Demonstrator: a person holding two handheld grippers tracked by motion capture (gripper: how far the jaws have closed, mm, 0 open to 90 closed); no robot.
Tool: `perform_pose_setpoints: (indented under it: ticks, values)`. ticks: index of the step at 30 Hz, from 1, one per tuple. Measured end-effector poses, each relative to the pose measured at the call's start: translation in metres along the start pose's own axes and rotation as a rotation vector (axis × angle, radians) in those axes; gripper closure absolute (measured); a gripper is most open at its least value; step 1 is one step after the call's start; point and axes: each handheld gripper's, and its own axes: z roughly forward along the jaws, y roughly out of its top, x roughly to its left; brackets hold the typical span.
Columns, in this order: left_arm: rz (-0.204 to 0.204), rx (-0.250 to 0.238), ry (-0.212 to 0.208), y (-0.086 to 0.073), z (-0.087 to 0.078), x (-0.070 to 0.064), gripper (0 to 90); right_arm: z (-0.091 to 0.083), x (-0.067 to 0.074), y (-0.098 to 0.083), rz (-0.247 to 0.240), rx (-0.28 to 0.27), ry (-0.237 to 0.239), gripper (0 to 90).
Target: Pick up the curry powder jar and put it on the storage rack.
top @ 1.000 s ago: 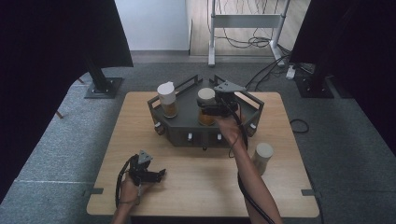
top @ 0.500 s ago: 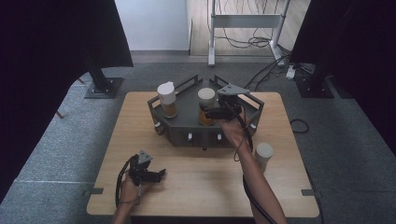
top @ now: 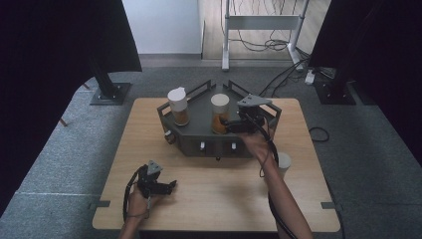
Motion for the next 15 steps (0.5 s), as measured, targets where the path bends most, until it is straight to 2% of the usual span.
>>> perform_pose_setpoints:
  ticks: [11,15]
  values:
    - [0.000,0.000,0.000,0.000,0.000,0.000,3.6,-0.020,-0.001,-0.003,-0.056,0.073,-0.019,12.9]
    - [0.000,0.000,0.001,0.000,0.000,0.000,3.6,-0.028,-0.002,-0.009,-0.053,0.088,-0.036,13.6]
